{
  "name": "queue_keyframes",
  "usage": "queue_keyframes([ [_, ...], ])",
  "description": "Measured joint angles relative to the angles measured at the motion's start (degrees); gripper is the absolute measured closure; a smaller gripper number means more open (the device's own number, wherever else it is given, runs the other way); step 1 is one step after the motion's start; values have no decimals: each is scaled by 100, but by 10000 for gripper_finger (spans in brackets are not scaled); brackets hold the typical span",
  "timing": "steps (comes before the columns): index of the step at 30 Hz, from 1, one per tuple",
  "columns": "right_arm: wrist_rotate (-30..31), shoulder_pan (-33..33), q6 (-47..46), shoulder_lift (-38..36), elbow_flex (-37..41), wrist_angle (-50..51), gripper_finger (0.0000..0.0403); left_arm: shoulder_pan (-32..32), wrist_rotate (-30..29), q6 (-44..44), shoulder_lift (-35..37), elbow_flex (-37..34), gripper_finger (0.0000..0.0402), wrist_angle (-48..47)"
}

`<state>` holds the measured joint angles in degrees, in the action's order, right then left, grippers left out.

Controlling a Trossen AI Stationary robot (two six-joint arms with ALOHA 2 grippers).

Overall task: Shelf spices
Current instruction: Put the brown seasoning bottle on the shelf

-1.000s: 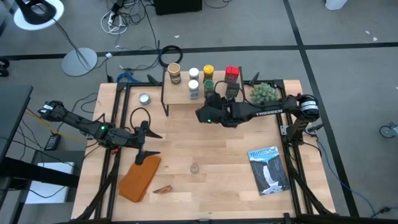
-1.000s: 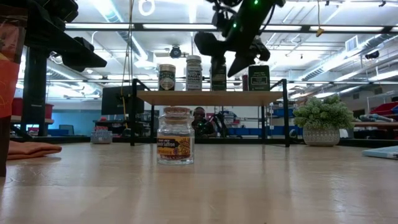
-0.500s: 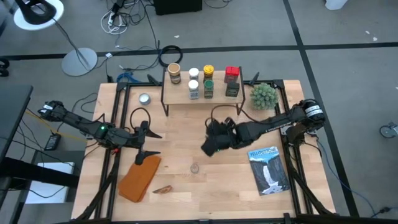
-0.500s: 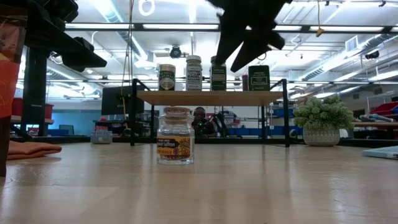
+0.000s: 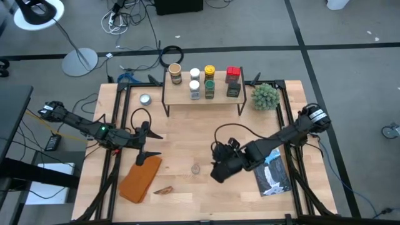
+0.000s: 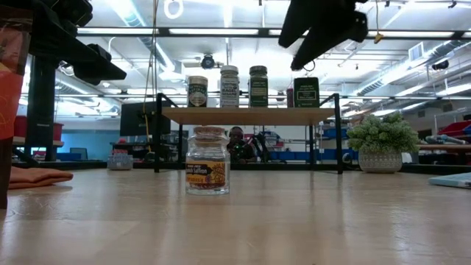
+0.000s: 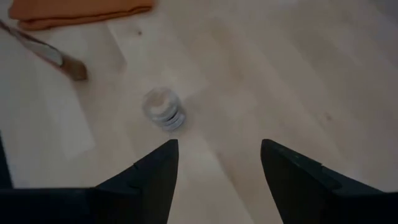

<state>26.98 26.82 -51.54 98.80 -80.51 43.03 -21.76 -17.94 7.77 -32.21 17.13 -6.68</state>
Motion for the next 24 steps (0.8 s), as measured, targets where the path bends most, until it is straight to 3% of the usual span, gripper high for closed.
queue_keyframes([
  [16, 4, 682, -543, 46, 19, -27, 175, -2, -1, -1, 0, 1, 66, -1],
  [24, 12, 689, -484, 44, 860, -909, 175, -2, -1, -2, -2, 1, 66, -2],
])
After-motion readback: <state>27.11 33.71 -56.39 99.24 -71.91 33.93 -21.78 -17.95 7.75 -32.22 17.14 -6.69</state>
